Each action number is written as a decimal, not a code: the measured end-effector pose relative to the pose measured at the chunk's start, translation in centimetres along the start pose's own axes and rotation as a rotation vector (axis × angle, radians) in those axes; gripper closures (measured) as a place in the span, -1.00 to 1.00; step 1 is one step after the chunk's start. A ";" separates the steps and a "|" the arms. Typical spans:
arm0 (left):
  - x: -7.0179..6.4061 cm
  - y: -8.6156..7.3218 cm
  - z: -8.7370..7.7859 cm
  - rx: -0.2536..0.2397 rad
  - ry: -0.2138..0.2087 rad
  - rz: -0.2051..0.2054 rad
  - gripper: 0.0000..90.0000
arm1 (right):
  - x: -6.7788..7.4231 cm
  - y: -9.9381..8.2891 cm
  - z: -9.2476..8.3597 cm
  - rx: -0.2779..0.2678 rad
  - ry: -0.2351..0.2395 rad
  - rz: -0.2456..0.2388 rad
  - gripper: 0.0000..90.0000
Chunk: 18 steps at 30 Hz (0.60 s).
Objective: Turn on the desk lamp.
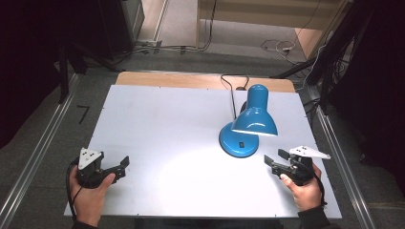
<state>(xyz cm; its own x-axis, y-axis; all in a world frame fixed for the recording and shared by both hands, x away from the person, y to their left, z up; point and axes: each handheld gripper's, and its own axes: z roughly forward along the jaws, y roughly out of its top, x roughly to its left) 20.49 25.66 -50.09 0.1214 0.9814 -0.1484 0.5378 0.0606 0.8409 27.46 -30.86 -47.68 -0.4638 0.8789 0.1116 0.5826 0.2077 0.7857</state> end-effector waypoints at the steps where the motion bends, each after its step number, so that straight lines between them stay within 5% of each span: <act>1: 0.0 0.0 0.0 0.000 0.001 -0.001 -0.84 | -0.2 -0.1 -0.2 0.000 -0.003 0.001 -0.31; 18: 0.1 0.0 -0.1 -0.002 0.001 -0.003 -0.84 | -2.4 -1.7 -2.0 0.025 -0.091 0.015 -0.34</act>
<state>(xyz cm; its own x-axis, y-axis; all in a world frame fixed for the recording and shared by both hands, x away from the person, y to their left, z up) 20.41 25.77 -50.09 0.1188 0.9814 -0.1508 0.5368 0.0643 0.8412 26.28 -34.22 -48.03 -0.3927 0.9173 0.0667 0.6065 0.2038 0.7685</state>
